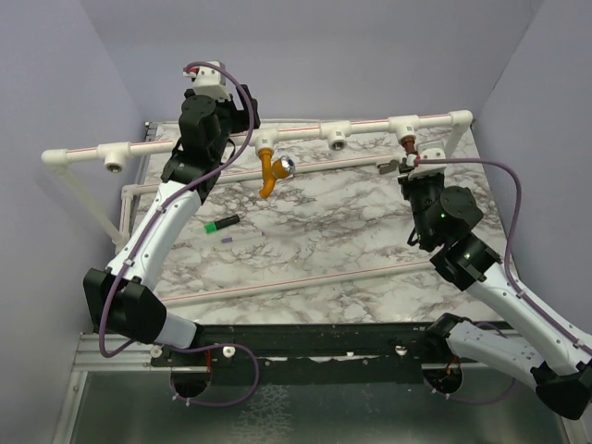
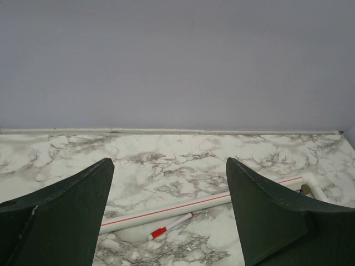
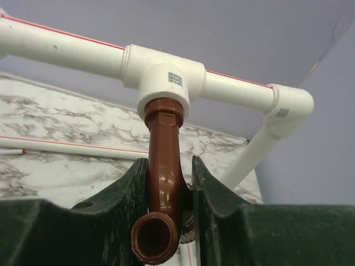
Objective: Install the water faucets
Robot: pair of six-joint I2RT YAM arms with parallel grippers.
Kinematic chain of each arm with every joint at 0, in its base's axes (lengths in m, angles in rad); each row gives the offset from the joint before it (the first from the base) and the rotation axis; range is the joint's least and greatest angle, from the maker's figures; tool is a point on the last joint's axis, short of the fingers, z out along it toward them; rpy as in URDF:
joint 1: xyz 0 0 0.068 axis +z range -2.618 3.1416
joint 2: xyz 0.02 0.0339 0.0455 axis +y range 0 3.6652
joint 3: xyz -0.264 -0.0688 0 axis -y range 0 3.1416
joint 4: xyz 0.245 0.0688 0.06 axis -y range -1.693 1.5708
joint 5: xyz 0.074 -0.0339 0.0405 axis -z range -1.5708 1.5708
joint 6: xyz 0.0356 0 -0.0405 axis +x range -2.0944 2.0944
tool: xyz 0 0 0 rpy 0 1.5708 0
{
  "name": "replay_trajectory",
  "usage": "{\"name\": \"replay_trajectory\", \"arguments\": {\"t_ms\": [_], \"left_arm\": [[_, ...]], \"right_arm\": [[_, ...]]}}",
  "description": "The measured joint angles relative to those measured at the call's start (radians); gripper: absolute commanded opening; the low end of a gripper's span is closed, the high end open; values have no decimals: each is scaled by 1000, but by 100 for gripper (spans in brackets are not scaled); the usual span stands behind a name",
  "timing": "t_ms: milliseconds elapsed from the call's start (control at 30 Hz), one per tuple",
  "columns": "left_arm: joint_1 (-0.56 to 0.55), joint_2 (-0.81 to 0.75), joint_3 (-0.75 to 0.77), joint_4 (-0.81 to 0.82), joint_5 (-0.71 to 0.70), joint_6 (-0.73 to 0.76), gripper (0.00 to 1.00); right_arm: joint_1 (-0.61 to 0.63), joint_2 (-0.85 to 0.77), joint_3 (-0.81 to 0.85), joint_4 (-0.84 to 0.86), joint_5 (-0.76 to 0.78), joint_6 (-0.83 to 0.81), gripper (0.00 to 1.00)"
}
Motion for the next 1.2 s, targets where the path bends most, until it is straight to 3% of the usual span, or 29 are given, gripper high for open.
{"name": "replay_trajectory", "arguments": {"t_ms": [400, 667, 767, 1000, 1200], "left_arm": [[0, -4, 0, -10, 9, -4, 83], [0, -5, 0, -10, 9, -4, 83], [0, -5, 0, -10, 10, -4, 84], [0, -5, 0, -11, 13, -3, 83], [0, -1, 0, -7, 13, -3, 84]], "right_arm": [[-10, -14, 19, -3, 77, 522, 0], [-13, -14, 25, -10, 98, 607, 1], [-13, -17, 25, -11, 98, 606, 12], [-13, -21, 32, -25, 78, 564, 56], [-1, -53, 80, -44, 13, 536, 73]]}}
